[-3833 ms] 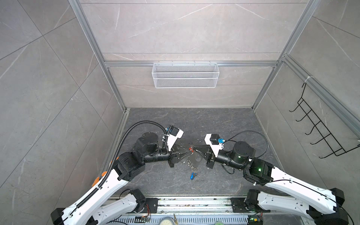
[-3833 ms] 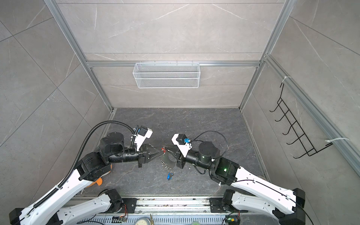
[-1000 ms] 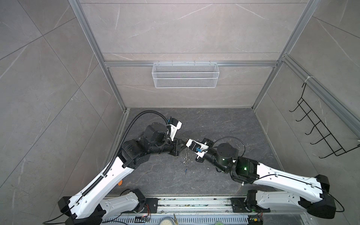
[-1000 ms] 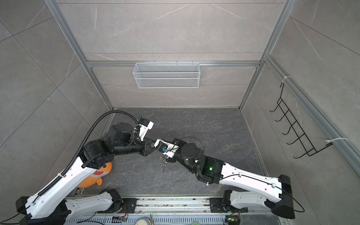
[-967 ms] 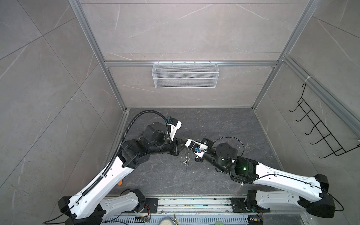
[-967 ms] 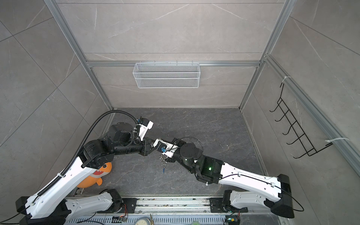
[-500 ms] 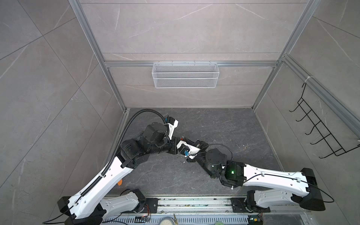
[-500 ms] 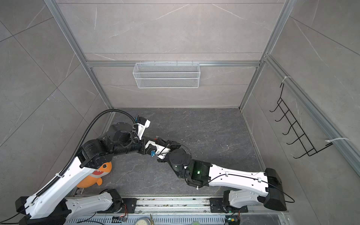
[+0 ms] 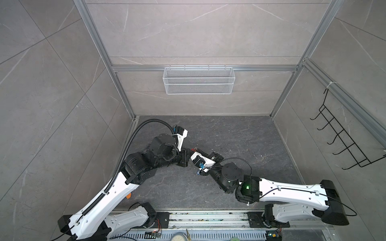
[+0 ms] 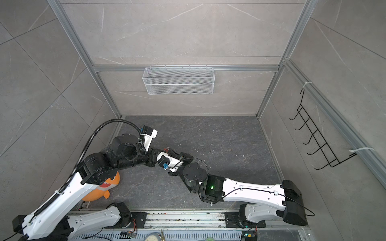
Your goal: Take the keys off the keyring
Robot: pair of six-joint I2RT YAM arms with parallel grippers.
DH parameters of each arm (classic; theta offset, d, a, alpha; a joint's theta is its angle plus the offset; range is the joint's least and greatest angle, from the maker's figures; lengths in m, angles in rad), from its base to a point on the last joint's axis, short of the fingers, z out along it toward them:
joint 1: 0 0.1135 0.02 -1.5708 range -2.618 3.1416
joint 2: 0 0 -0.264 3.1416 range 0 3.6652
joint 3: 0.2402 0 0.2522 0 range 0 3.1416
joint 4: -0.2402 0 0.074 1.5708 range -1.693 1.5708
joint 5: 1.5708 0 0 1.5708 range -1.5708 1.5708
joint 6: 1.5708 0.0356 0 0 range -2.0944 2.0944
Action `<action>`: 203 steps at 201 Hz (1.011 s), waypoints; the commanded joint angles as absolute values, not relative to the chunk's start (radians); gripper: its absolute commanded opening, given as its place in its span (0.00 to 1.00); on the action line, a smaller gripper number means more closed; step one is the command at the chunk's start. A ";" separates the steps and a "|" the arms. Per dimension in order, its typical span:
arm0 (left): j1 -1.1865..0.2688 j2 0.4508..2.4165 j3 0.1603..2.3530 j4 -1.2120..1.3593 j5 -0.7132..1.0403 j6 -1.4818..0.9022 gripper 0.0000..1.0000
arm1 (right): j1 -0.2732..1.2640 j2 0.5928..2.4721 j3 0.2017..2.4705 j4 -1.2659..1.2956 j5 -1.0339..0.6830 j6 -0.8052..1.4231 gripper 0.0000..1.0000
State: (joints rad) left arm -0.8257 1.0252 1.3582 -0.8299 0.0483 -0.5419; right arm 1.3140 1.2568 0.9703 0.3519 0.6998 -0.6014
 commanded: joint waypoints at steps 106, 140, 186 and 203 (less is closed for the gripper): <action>-0.810 0.951 1.293 -0.780 -0.020 -0.464 0.00 | 1.320 1.125 0.848 0.411 0.693 -0.440 0.00; -0.810 0.926 1.264 -0.734 -0.034 -0.451 0.00 | 1.322 1.106 0.819 0.403 0.668 -0.410 0.00; -0.810 0.887 1.225 -0.681 -0.091 -0.446 0.00 | 1.342 1.103 0.797 0.388 0.654 -0.396 0.00; -0.811 0.875 1.209 -0.656 -0.104 -0.454 0.00 | 1.347 1.102 0.791 0.383 0.642 -0.379 0.00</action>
